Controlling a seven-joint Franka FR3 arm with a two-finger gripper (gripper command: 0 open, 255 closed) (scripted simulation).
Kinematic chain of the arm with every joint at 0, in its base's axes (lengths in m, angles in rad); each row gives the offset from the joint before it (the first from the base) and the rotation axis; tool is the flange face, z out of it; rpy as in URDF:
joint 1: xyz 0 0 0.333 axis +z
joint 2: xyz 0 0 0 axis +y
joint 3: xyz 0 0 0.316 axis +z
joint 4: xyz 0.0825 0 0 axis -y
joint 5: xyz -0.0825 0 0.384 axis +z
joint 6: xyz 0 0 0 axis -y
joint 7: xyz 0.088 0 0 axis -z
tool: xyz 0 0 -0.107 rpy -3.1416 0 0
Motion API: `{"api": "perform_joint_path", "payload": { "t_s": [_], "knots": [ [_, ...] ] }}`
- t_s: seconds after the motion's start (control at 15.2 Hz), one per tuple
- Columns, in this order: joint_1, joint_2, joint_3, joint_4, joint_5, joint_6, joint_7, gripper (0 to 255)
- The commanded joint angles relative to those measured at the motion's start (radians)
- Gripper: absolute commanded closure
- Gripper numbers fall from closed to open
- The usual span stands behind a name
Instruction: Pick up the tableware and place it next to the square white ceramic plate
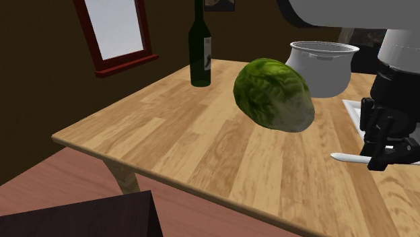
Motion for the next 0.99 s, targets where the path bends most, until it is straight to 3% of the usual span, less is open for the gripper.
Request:
{"api": "perform_joint_path", "payload": {
  "t_s": [0.0,0.33,0.86,0.92],
  "knots": [
    [0.003,0.014,-0.005,-0.008,-0.010,0.021,0.006,255],
    [0.012,0.046,-0.018,-0.032,-0.035,0.073,0.022,255],
    [0.012,0.046,-0.018,-0.032,-0.035,0.072,0.022,255],
    [0.012,0.046,-0.018,-0.032,-0.035,0.072,0.022,0]
  ]
}}
